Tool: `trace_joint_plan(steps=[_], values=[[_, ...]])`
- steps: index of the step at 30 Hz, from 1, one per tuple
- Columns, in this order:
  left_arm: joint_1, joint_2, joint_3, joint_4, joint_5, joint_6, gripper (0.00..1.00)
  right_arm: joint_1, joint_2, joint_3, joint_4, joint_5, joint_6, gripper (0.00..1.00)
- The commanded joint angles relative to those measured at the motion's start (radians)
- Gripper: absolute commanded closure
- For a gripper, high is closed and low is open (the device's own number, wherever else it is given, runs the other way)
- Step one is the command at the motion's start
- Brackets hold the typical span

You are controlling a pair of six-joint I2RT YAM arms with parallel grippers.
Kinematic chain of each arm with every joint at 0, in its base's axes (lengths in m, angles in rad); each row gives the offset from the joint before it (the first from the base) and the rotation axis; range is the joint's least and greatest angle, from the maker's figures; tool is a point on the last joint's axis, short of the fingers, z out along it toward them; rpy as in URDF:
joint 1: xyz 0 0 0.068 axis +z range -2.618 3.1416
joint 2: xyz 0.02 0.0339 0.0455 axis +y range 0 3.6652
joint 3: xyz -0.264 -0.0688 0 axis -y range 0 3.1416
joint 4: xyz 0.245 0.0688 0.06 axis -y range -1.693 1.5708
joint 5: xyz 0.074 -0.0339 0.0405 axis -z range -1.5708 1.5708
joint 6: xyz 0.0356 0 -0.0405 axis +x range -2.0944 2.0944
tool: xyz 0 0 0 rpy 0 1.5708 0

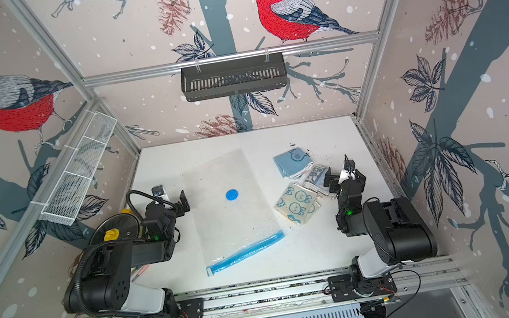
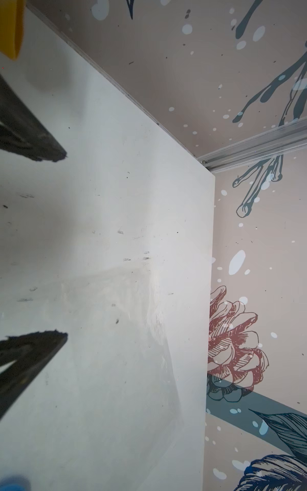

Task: Place the folded towel into the vacuum bag
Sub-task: Open the vacuum bag at the center of the board.

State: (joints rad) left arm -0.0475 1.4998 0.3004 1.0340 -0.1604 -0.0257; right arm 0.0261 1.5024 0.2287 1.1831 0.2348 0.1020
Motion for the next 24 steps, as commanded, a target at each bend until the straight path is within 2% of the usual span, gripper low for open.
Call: trace_joint_plan(steps=[1,24], values=[[0.000,-0.002,-0.002,0.047,-0.005,0.006,0.02,0.017,-0.001,0.000,0.027,0.023,-0.011,0.01],[0.011,0.002,0.005,0.038,0.010,-0.003,0.02,0.006,-0.001,0.003,0.020,0.001,-0.005,0.01]])
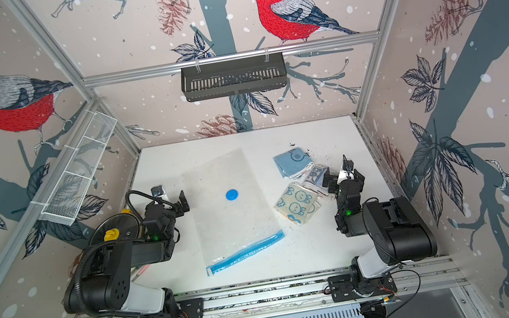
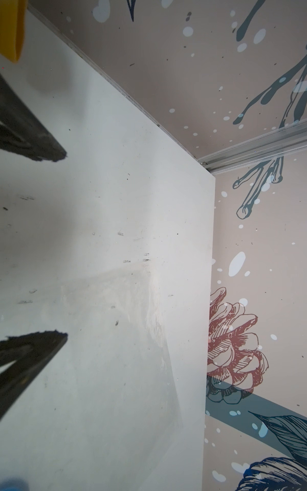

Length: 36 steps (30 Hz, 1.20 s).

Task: Place the folded towel into the vacuum bag
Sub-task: Open the vacuum bag at the center of the board.

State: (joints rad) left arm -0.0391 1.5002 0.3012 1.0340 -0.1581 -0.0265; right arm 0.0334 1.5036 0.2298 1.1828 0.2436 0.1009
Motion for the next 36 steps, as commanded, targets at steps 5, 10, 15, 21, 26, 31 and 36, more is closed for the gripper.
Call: trace_joint_plan(steps=[5,10,15,21,26,31,36], values=[[0.002,-0.006,-0.004,0.048,0.009,-0.002,0.02,-0.003,-0.006,-0.002,0.025,-0.008,-0.003,0.01],[0.002,-0.149,0.001,-0.019,-0.002,0.018,0.02,-0.006,-0.094,0.083,-0.177,-0.051,-0.017,0.01],[0.002,-0.452,0.190,-0.478,-0.018,-0.026,0.02,-0.014,-0.323,0.187,-0.446,-0.222,-0.026,0.01],[0.003,-0.630,0.387,-0.812,-0.130,-0.383,0.02,-0.032,-0.519,0.363,-0.761,-0.210,0.407,0.01],[0.004,-0.699,0.449,-0.975,0.022,-0.443,0.03,-0.159,-0.617,0.378,-0.853,-0.485,0.690,0.01],[-0.030,-0.729,0.420,-0.979,0.395,-0.286,0.03,-0.110,-0.605,0.480,-1.123,-0.753,0.596,0.01],[-0.265,-0.671,0.450,-1.158,0.256,-0.040,0.04,0.082,-0.622,0.494,-1.372,-0.773,0.510,0.01]])
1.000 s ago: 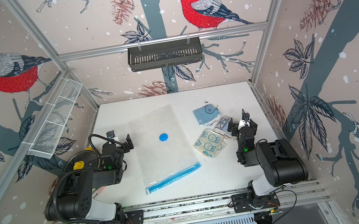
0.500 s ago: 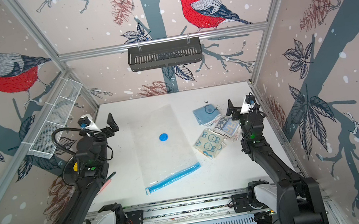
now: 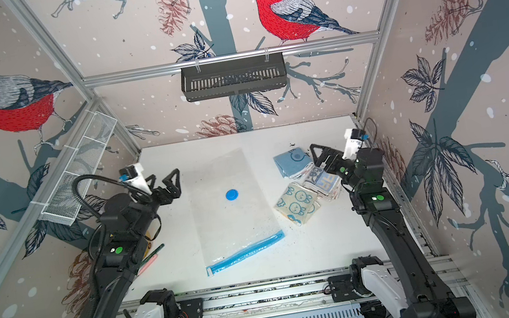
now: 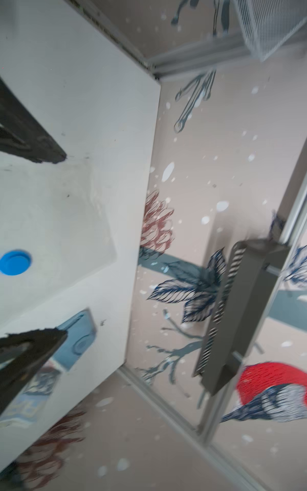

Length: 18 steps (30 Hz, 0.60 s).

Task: Place the folded towel into the vacuum bag
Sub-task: Open the vacuum bag at the center of the board.

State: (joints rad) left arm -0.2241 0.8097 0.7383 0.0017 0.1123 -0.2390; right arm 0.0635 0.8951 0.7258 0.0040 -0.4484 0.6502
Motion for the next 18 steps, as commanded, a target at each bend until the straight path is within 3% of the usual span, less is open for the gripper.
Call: trace_joint_plan(steps=[1,8,18], values=[[-0.129,0.027,0.004,-0.147,-0.047,0.228,0.06,0.085,-0.022,-0.018,-0.208,-0.082,-0.027,0.01],[-0.377,0.028,-0.146,-0.112,-0.083,0.601,0.04,0.265,0.050,-0.088,-0.270,-0.088,0.028,0.01],[-0.526,0.033,-0.260,-0.079,-0.112,0.801,0.04,0.529,0.266,-0.203,-0.074,-0.087,0.103,0.01]])
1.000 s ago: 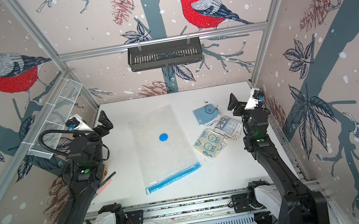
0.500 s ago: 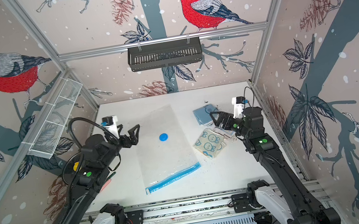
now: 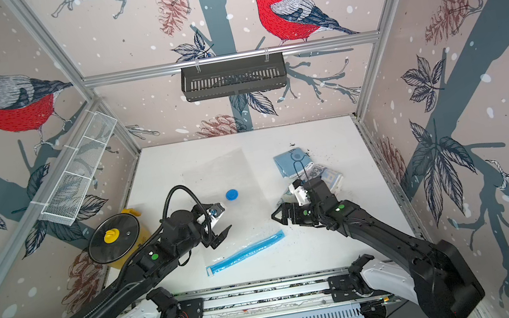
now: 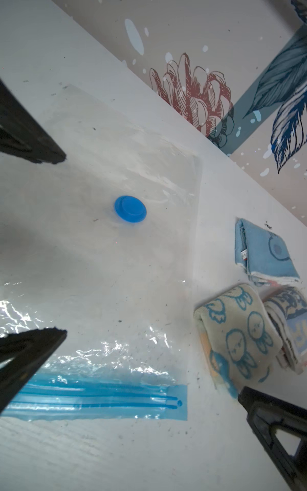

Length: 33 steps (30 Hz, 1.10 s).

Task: Place the folded towel into the vacuum bag
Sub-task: Open the vacuum bag at the center of the board.

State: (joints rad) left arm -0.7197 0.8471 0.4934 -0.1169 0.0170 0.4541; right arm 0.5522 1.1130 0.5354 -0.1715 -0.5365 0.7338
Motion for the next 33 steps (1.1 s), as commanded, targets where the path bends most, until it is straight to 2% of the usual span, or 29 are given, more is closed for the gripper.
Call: trace_joint_plan(steps=[1,5,11,14,18,23,27,33], values=[[-0.046,-0.003,-0.019,0.041,-0.017,0.114,0.04,0.061,0.080,-0.019,0.117,0.010,0.017,0.03],[-0.082,-0.004,-0.030,0.039,-0.022,0.130,0.04,0.098,0.191,-0.031,0.143,0.049,-0.005,0.13],[-0.083,0.017,-0.038,0.076,-0.011,0.127,0.04,0.129,0.217,-0.061,0.241,0.064,0.025,0.23],[-0.084,0.051,-0.030,0.099,-0.009,0.118,0.04,0.137,0.211,-0.059,0.269,0.078,0.032,0.32],[-0.086,0.082,-0.019,0.103,-0.008,0.116,0.03,0.137,0.213,-0.030,0.258,0.105,0.010,0.50],[-0.086,0.077,-0.025,0.135,-0.021,0.113,0.03,0.130,0.250,0.016,0.240,0.100,-0.020,0.68],[-0.086,0.060,-0.032,0.163,-0.029,0.085,0.03,0.123,0.281,0.061,0.218,0.098,-0.047,0.88],[-0.086,0.031,-0.036,0.183,-0.032,0.068,0.03,0.059,0.310,0.144,0.154,0.091,-0.099,0.97]])
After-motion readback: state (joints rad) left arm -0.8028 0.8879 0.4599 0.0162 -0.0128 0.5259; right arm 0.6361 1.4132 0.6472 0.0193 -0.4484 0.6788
